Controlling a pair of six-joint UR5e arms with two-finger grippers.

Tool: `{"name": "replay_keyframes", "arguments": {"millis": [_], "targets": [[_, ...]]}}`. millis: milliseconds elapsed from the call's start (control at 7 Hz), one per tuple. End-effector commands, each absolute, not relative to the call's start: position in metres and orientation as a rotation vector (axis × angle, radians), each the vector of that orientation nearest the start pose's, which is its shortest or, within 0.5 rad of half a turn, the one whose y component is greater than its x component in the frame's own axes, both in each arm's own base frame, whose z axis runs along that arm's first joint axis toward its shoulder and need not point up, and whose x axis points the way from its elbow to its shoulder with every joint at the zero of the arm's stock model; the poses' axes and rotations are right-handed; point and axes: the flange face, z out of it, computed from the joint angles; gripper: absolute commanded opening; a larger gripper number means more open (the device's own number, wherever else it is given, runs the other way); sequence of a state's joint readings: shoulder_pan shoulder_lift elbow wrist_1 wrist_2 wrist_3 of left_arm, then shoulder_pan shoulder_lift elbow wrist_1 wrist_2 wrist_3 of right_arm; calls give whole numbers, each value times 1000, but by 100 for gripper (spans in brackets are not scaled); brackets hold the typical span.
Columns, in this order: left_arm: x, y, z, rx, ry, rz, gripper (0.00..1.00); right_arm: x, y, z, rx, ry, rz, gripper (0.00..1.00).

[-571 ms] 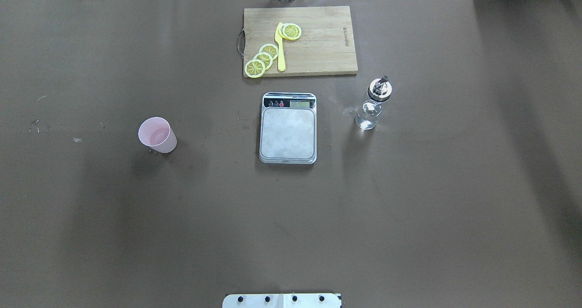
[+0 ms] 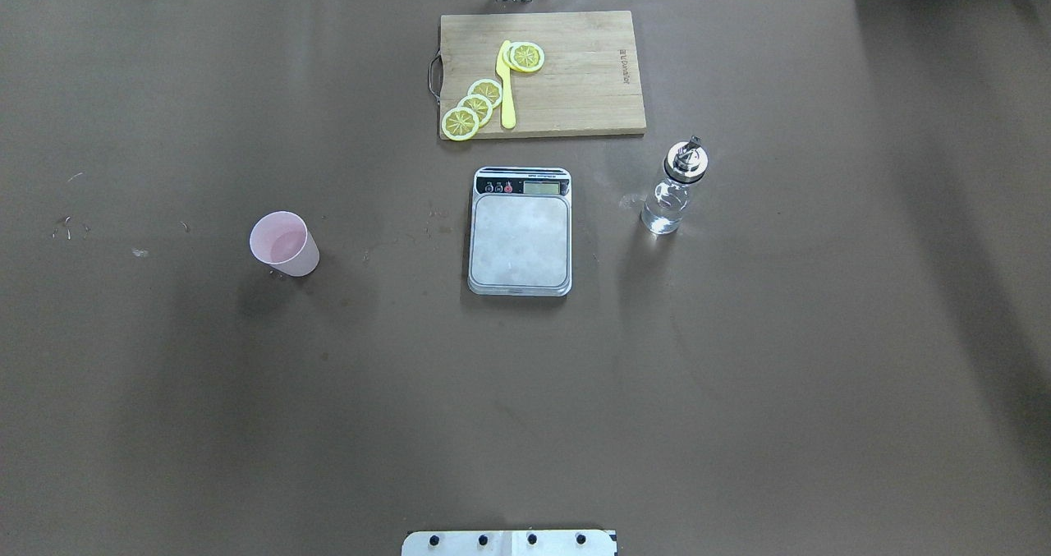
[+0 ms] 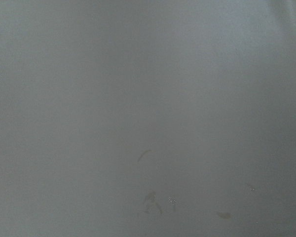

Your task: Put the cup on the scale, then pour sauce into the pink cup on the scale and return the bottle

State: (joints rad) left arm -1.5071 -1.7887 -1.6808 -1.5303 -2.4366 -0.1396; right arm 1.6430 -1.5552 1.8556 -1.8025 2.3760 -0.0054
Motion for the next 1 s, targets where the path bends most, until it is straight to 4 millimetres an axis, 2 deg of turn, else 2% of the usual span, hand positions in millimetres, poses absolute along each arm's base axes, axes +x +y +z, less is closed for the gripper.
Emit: {"name": "replay_keyframes", "arguments": {"millis": [0,286,429,571,714,857], "targets": [[24,-592,438,179,908,54,97,94,-480,531,96,-807,35,100],[121,-597,377,124,936,58,97,89,-481,526,100,-804,28,100],[162,-589,358,123,907,67,97,86,-482,523,115,-795,10,100],[201,-578,343,99,914,82,97,86,-483,529,102,-798,17,100],[227,-574,331,107,897,77,97,85,-482,525,109,-810,15,100],[242,-570,326,115,906,67,97,83,-485,522,109,-823,14,100]]}}
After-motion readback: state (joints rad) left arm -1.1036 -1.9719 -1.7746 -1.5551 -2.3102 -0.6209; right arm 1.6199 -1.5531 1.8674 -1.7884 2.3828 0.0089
